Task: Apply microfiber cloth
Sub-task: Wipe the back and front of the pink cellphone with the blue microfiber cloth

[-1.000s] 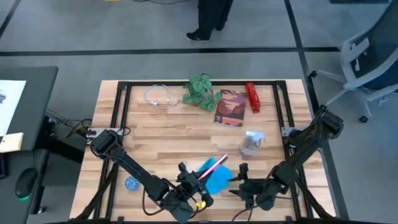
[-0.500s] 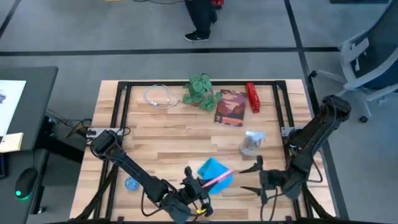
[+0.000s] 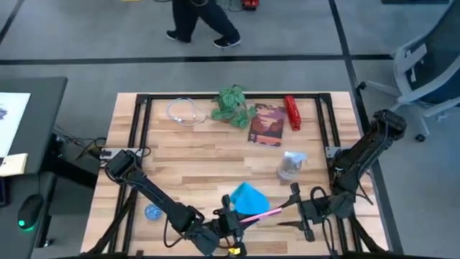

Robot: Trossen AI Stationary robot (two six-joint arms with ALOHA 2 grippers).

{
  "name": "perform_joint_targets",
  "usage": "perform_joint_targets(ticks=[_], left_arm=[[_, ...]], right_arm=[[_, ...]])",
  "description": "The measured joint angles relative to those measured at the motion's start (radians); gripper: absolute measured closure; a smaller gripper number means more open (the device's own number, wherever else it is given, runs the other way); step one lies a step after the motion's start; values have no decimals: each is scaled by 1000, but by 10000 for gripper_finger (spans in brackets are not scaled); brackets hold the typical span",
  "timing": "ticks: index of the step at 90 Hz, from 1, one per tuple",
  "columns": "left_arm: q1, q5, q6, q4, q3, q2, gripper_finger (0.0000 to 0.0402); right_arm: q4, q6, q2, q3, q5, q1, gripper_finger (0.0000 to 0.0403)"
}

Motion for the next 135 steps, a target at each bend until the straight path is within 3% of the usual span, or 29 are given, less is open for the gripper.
perform_joint_targets(ticks=[22,30,42,54,66,81,90,102,135], left_arm=[[3,12,6,-34,0,0,387],[7,23,4,-76,1,0,377],[10,11,18,-181,0,0,356],[9,-25,76,-271,0,-5,338],[27,-46,129,-256,0,-8,329],[65,61,171,-262,0,-2,326],[83,133,190,-283,0,-1,326],[98,153,164,-345,0,0,326],[106,164,169,-398,0,0,326]], right_arm=[[-29,15,-16,1,-31,-23,382],[-171,71,-43,36,-31,-36,383],[-539,176,-60,155,-62,-79,383],[-808,191,-33,263,-115,-129,383],[-900,165,17,331,-155,-189,383],[-973,90,121,417,-248,-257,383],[-1055,61,192,480,-258,-280,383],[-1160,61,261,545,-257,-302,383],[-1215,58,288,593,-323,-338,383]])
